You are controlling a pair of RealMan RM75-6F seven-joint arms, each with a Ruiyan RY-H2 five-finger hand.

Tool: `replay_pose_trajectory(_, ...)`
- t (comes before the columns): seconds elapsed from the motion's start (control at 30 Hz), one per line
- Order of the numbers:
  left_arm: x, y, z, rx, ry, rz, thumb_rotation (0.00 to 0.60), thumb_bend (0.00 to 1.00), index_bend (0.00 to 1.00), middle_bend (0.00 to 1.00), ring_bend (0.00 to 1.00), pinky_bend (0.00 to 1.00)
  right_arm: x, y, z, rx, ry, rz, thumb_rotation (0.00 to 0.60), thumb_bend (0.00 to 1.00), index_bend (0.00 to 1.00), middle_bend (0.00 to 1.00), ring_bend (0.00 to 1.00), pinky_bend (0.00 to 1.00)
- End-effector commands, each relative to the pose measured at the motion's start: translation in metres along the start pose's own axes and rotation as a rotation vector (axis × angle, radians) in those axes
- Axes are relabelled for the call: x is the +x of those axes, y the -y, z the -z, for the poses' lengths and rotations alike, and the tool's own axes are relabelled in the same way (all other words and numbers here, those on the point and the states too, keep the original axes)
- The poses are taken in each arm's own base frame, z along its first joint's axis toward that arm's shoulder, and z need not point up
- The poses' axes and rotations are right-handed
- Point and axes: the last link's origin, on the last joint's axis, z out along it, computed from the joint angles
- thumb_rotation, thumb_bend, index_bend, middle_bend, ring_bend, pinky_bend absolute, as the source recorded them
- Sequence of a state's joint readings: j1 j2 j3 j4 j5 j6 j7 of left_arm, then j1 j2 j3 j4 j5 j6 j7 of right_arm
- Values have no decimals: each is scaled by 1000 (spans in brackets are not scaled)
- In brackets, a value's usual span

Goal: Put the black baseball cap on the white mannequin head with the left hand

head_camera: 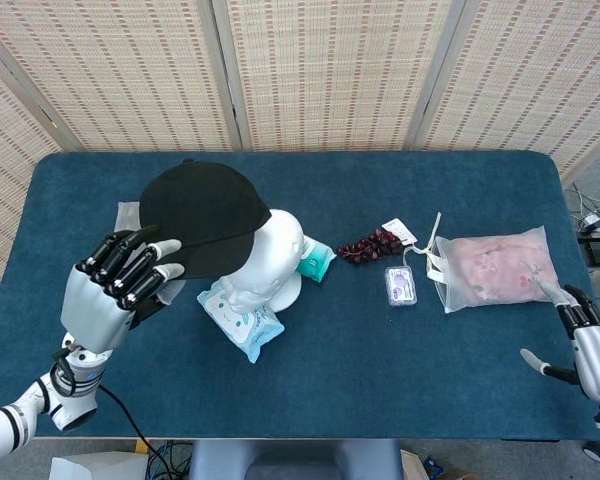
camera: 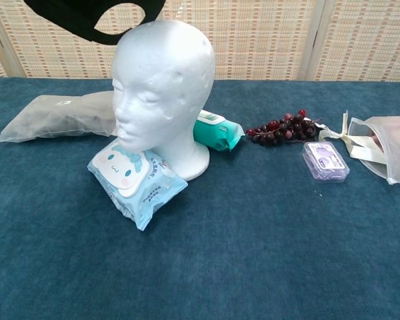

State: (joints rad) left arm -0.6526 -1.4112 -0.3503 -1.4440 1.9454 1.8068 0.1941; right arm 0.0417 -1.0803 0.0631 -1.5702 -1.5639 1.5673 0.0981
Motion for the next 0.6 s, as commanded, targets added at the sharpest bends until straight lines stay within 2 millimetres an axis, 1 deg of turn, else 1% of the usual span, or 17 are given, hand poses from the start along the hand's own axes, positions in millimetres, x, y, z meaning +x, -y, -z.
replay_pose_trajectory(0.03, -6, -4, -8, 4, -4, 14, 600, 377, 793, 452, 313, 440, 0, 0, 0, 1, 1, -1, 600, 0, 102, 220, 130, 424)
replay_pose_trajectory(0.13, -11, -8, -15, 5, -2, 25, 600, 377, 793, 452, 314, 440, 0, 0, 0, 1, 1, -2, 600, 0, 102, 219, 130, 424)
replay_pose_trajectory(0.33, -22, -23, -25, -6, -4, 52, 600, 378, 794, 452, 314, 440, 2, -1, 0, 1, -1, -8, 600, 0, 102, 219, 130, 424)
replay_pose_trajectory(0.6, -36, -40, -31, -26, 10, 86, 600, 378, 799, 452, 313, 440, 4, -3, 2, 2, -9, -18, 600, 0, 102, 219, 131, 424)
